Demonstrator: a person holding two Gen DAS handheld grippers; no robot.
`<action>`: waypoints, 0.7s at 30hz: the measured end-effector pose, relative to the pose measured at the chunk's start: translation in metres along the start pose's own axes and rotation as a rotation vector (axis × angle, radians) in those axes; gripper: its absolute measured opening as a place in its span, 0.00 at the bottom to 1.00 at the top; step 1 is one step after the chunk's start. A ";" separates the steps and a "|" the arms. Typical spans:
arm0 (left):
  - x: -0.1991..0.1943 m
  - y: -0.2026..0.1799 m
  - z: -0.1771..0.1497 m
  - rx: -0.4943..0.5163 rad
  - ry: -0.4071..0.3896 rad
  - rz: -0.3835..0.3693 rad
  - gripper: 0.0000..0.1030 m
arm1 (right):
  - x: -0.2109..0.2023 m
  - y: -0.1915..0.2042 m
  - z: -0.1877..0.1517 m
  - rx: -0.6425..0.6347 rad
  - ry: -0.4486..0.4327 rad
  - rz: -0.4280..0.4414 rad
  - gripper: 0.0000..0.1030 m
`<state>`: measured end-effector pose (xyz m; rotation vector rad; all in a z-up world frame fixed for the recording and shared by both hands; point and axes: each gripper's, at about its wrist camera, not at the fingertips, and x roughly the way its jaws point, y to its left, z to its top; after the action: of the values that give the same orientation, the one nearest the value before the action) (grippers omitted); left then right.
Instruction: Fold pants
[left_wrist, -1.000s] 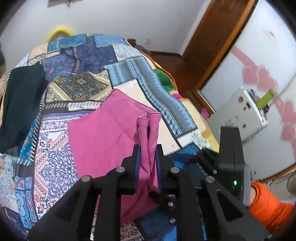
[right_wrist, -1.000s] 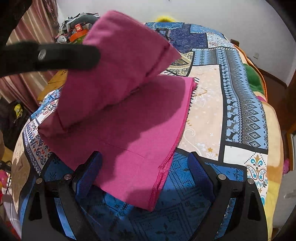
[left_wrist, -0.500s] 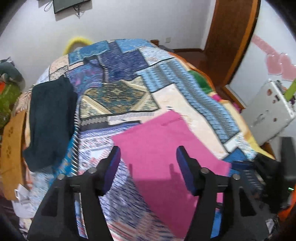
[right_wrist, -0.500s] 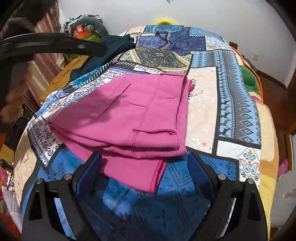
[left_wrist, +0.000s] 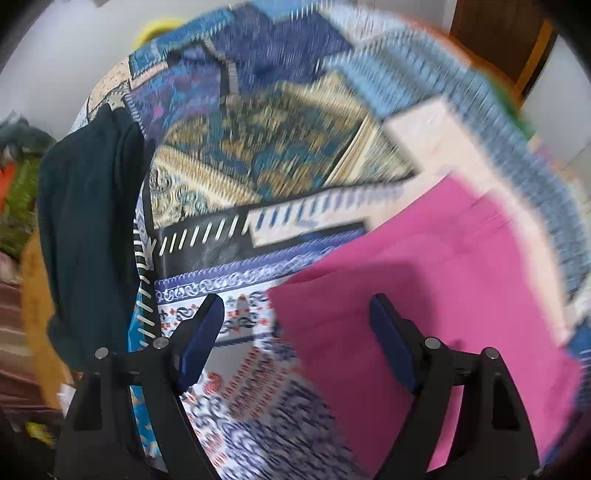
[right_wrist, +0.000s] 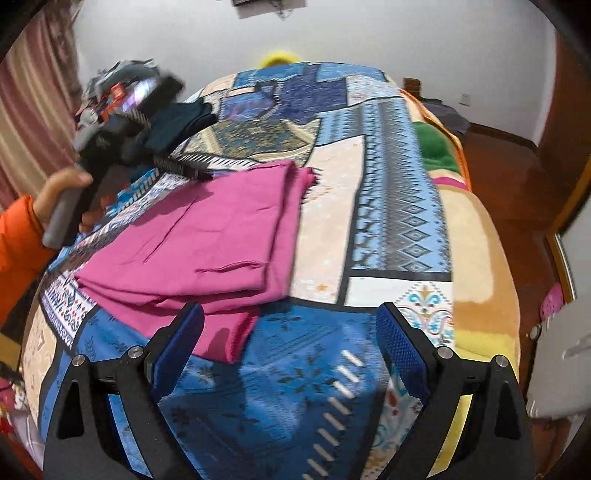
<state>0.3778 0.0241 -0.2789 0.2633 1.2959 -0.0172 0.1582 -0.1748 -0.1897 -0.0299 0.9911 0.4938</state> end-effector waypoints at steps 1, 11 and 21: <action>0.007 0.000 -0.002 0.018 0.005 0.025 0.88 | -0.001 -0.003 0.001 0.010 -0.004 -0.003 0.90; -0.012 0.035 -0.048 -0.018 -0.005 0.051 0.93 | -0.007 -0.001 0.016 0.011 -0.056 0.011 0.90; -0.057 0.035 -0.116 -0.055 -0.075 -0.026 0.93 | 0.027 0.021 0.027 -0.028 -0.004 0.101 0.78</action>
<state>0.2581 0.0735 -0.2471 0.1970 1.2235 -0.0133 0.1833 -0.1385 -0.1924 -0.0039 0.9855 0.6000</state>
